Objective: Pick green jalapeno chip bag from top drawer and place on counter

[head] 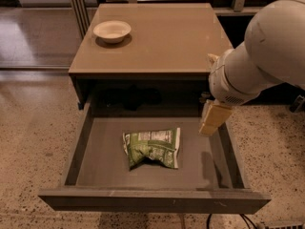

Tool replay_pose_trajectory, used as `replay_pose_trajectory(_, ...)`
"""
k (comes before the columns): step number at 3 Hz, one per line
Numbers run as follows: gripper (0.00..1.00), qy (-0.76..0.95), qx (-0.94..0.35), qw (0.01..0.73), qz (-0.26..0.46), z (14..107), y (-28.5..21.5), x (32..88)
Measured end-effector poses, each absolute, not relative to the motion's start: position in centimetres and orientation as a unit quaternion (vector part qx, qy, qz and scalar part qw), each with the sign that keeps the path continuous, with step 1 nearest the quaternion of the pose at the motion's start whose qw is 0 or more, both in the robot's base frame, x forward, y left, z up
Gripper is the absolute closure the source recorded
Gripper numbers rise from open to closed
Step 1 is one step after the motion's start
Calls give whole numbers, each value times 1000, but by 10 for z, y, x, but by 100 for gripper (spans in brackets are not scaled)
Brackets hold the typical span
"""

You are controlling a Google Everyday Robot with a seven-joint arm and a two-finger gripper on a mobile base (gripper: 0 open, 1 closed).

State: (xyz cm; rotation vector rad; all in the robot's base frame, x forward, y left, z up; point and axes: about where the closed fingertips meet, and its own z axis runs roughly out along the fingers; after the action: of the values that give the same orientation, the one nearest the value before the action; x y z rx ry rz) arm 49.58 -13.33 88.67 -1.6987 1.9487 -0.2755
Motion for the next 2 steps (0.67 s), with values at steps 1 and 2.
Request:
replay_pose_trajectory(1,0,719,-639,254,-95,862,-125,499)
replay_pose_trajectory(2,0,709,-657,243,-83,812,-101,515)
